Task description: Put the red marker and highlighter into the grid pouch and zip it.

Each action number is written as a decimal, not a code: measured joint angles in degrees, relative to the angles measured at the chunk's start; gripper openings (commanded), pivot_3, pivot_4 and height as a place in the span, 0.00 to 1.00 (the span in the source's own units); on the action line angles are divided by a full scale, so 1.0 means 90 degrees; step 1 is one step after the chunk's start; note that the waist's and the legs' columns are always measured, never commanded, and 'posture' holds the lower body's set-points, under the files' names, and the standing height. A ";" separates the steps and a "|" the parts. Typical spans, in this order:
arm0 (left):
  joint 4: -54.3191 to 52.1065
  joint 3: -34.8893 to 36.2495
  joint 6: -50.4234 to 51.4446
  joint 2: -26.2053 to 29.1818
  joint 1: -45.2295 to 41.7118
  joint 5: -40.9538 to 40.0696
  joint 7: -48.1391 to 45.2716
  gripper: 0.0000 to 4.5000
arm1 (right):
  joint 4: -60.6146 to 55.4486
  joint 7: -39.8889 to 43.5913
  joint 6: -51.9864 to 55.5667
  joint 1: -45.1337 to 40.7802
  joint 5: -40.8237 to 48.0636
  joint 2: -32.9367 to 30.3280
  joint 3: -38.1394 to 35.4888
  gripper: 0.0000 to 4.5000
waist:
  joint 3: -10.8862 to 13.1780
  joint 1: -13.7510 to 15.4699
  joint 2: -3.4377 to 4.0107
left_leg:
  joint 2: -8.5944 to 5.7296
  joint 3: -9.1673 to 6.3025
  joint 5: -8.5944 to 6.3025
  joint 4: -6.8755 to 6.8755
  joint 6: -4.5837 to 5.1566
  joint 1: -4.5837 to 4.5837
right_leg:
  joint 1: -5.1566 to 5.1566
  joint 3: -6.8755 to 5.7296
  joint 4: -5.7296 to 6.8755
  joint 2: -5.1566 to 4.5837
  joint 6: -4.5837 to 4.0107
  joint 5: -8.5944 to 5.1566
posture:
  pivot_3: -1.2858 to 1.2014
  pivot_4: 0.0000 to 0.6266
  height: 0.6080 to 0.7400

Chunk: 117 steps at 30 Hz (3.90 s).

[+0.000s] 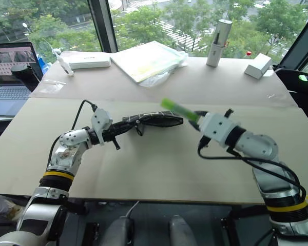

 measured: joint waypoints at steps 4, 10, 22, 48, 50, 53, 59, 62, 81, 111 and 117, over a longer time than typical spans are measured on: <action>0.0000 -0.0001 0.0000 -0.0001 0.0000 0.0000 -0.0018 0.00 | 0.0291 0.0025 -0.0611 -0.0219 -0.0467 -0.0071 0.0127 0.22 | 0.0000 0.0009 0.0000 | 0.0001 0.0000 0.0000 0.0000 0.0000 0.0000 | -0.0001 -0.0001 0.0000 0.0001 -0.0001 0.0000 | 0.52 0.24 0.98; -0.0004 -0.0001 0.0000 0.0001 0.0000 0.0000 -0.0026 0.00 | 0.0849 -0.0007 -0.0944 -0.0454 -0.1013 -0.0066 0.0339 0.22 | 0.0000 0.0035 0.0000 | -0.0001 0.0000 0.0001 0.0000 -0.0001 0.0000 | 0.0000 0.0000 0.0000 -0.0001 -0.0001 0.0001 | 0.52 0.24 0.98; -0.0033 -0.0010 0.0049 0.0000 0.0001 0.0000 -0.0044 0.00 | 0.1624 -0.0192 -0.1057 -0.0892 -0.1907 0.0026 0.0556 0.22 | 0.0000 0.0032 0.0000 | 0.0000 -0.0001 0.0001 0.0000 -0.0001 0.0001 | -0.0001 0.0000 0.0002 0.0001 -0.0002 0.0001 | 0.52 0.24 0.98; -0.0193 -0.0160 0.0079 -0.0111 0.0127 0.0009 0.0016 0.00 | 0.2512 -0.0230 -0.0514 -0.2147 -0.2709 0.1442 0.1718 0.87 | 0.0000 0.0038 0.0001 | 0.0000 -0.0001 0.0001 0.0001 -0.0002 0.0001 | -0.0003 -0.0001 0.0009 0.0000 -0.0005 0.0003 | 0.52 0.24 0.98; -0.0199 -0.0159 0.0079 -0.0112 0.0127 0.0009 0.0024 0.00 | 0.2606 -0.0243 -0.0486 -0.2197 -0.2643 0.1371 0.1615 0.87 | 0.0000 0.0040 0.0000 | 0.0000 -0.0001 0.0001 0.0001 -0.0002 0.0002 | -0.0003 -0.0001 0.0009 0.0000 -0.0005 0.0003 | 0.52 0.24 0.98; -0.0205 -0.0159 0.0079 -0.0115 0.0127 0.0007 0.0048 0.00 | 0.2589 -0.0145 -0.0314 -0.2194 -0.2145 0.1230 0.1170 0.87 | 0.0000 0.0041 0.0000 | 0.0000 -0.0001 0.0001 0.0000 -0.0002 0.0001 | -0.0003 -0.0001 0.0008 -0.0001 -0.0005 0.0003 | 0.52 0.24 0.98; -0.0242 -0.0161 0.0087 -0.0124 0.0140 0.0002 0.0053 0.00 | 0.0909 0.0902 0.1882 -0.1467 0.0651 0.1265 -0.0354 0.87 | 0.0000 0.0048 0.0001 | 0.0002 -0.0010 0.0001 -0.0001 -0.0001 0.0001 | 0.0007 -0.0005 0.0008 0.0002 -0.0005 0.0003 | 0.52 0.24 0.98; -0.0248 -0.0149 0.0094 -0.0112 0.0151 -0.0002 0.0053 0.00 | -0.0185 0.1548 0.3431 -0.0530 0.1913 0.1069 -0.0436 0.87 | 0.0000 0.0058 0.0001 | 0.0000 -0.0011 0.0001 0.0003 -0.0001 0.0000 | 0.0006 -0.0004 0.0008 0.0001 -0.0005 0.0003 | 0.52 0.24 0.98; -0.0268 -0.0150 0.0127 -0.0106 0.0147 -0.0005 -0.0006 0.00 | 0.1189 -0.1287 0.5186 -0.1708 0.1129 0.3808 0.1269 0.87 | 0.0000 0.0027 0.0001 | 0.0005 -0.0010 0.0002 0.0007 -0.0004 0.0003 | -0.0009 -0.0003 0.0033 0.0011 -0.0009 -0.0002 | 0.52 0.24 0.98; -0.0272 -0.0153 0.0196 -0.0233 0.0150 -0.0003 0.0099 0.00 | 0.1713 -0.1411 0.4948 -0.1999 0.1165 0.3957 0.0939 0.01 | 0.0001 0.0007 0.0002 | 0.0006 -0.0010 0.0002 0.0005 -0.0003 0.0000 | -0.0011 -0.0004 0.0031 0.0011 -0.0008 -0.0002 | 0.52 0.24 0.98; -0.0298 -0.0170 0.0209 -0.0240 0.0261 -0.0002 0.0106 0.00 | 0.0775 -0.0677 0.5306 -0.1360 0.1552 0.2643 0.0622 0.01 | 0.0001 0.0012 0.0002 | 0.0005 -0.0010 0.0002 0.0003 -0.0003 -0.0006 | -0.0010 -0.0004 0.0016 0.0009 -0.0008 -0.0002 | 0.52 0.24 0.98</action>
